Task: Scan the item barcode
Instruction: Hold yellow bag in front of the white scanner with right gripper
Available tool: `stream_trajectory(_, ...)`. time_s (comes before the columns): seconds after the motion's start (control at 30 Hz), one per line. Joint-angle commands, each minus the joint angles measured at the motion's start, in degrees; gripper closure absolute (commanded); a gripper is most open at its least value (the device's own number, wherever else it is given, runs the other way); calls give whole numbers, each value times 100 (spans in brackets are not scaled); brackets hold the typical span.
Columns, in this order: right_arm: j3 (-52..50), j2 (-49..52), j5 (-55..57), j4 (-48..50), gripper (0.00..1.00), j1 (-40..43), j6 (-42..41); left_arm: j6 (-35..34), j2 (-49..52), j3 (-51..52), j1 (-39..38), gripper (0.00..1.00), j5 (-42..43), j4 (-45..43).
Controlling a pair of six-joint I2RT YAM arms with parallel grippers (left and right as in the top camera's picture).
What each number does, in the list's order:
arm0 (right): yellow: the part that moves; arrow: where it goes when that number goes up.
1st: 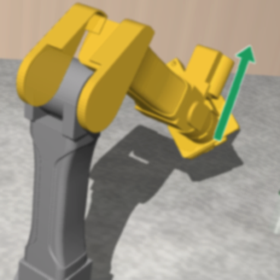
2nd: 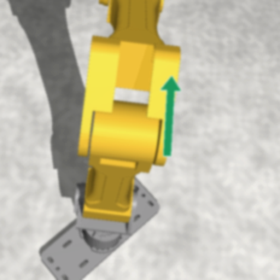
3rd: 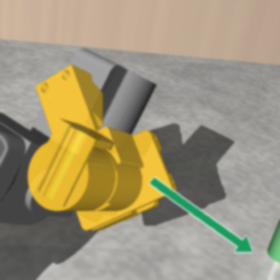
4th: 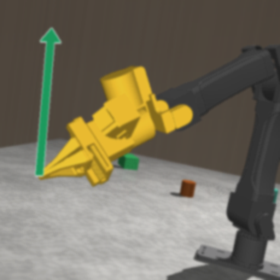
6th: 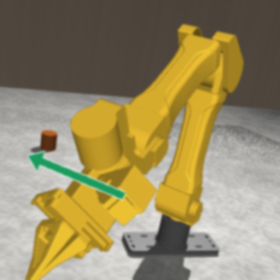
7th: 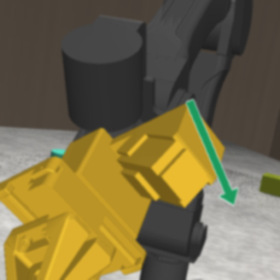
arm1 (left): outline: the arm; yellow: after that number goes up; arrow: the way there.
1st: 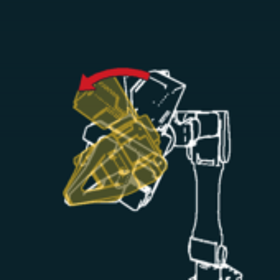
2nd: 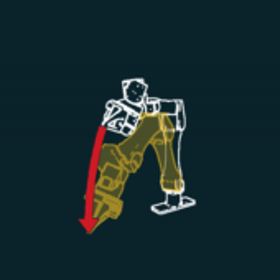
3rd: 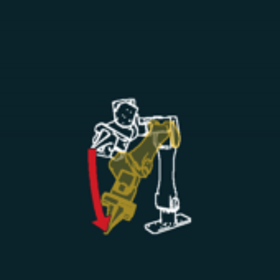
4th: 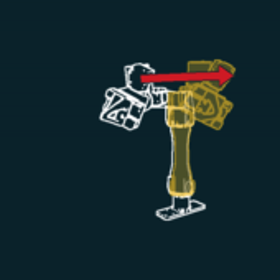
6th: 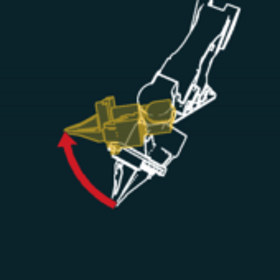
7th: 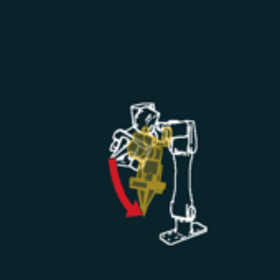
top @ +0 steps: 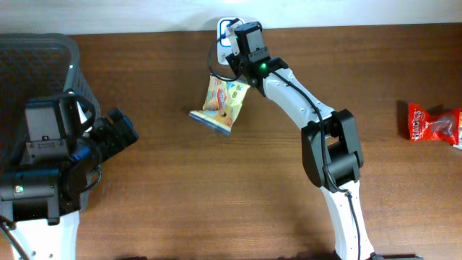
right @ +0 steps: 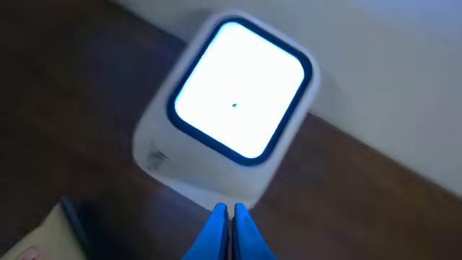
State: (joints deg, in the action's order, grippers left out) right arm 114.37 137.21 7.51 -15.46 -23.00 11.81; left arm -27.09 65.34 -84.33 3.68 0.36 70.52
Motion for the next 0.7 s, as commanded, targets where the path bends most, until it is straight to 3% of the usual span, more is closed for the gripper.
stream_trajectory(0.0,157,-474,79,-422,96,2,-490,-48,-44,-79,28,1,-61,-9)
stream_trajectory(0.03,157,-553,9,-719,94,-28,-529,-48,-44,-79,28,1,-61,-9)
stream_trajectory(0.13,160,-726,-304,-1600,62,-170,-529,-48,-44,-79,28,1,-61,-9)
stream_trajectory(0.17,160,-776,-422,-1919,57,-229,-529,-48,-44,-79,28,1,-61,-9)
stream_trajectory(0.3,160,-1010,-793,-2977,55,-527,-531,-48,-44,-79,28,1,-61,-7)
stream_trajectory(0.33,160,-1060,-1075,-3230,40,-678,-531,-48,-44,-79,28,1,-61,-9)
stream_trajectory(0.37,160,-1071,-1244,-3316,32,-767,-542,-48,-44,-79,28,1,-61,-9)
stream_trajectory(0.4,160,-1075,-1368,-3342,15,-848,-702,-48,-44,-79,28,1,-61,-9)
stream_trajectory(0.43,157,-1073,-1399,-3333,7,-938,-1001,-48,-44,-79,28,1,-61,-9)
stream_trajectory(0.5,138,-1025,-1392,-3309,3,-1067,-1311,-48,-44,-79,28,1,-63,-9)
stream_trajectory(0.67,22,-688,-1051,-3178,2,-1182,-2629,-48,-44,-79,28,1,-61,-7)
